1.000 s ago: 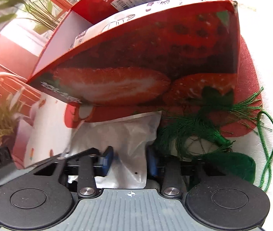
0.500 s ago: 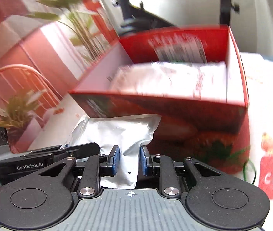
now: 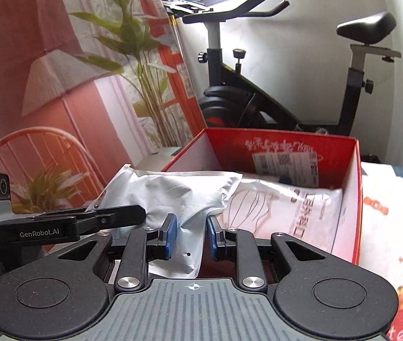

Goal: Organize soft objects
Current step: 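Lift the silver foil pouch and lower it into the red box, then open both grippers to release the pouch and withdraw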

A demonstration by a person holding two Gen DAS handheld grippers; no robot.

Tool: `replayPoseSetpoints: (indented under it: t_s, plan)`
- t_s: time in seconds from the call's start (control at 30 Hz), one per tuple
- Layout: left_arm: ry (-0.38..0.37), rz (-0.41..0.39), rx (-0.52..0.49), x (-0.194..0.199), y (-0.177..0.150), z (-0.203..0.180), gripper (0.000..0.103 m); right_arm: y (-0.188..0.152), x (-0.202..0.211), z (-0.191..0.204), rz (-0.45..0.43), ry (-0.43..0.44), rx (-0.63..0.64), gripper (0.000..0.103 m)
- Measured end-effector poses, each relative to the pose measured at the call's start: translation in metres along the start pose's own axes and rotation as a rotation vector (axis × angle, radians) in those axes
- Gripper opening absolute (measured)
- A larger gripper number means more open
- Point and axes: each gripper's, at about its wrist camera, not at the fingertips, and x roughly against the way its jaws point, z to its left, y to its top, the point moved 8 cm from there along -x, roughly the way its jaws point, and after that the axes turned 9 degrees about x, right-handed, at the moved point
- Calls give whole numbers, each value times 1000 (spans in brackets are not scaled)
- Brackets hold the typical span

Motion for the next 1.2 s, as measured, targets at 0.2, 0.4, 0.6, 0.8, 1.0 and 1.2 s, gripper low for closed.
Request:
replayPoseSetpoints:
  t_s: [0.2, 0.4, 0.6, 0.8, 1.0, 1.2]
  plan:
    - [26, 46, -50, -38, 41, 4, 39, 26, -28, -28, -26, -32, -2, 21]
    - [107, 153, -72, -85, 54, 21, 39, 25, -78, -58, 37, -77, -36, 21]
    - [171, 258, -108, -111, 33, 39, 39, -8, -115, -75, 139, -87, -127, 21]
    - [231, 298, -187, -120, 26, 46, 45, -26, -125, -75, 198, -111, -138, 21]
    - [260, 286, -218, -110, 30, 45, 62, -34, -128, -77, 256, -145, -127, 22]
    - [245, 219, -219, -91, 42, 30, 68, -37, -123, -76, 269, -173, -110, 28]
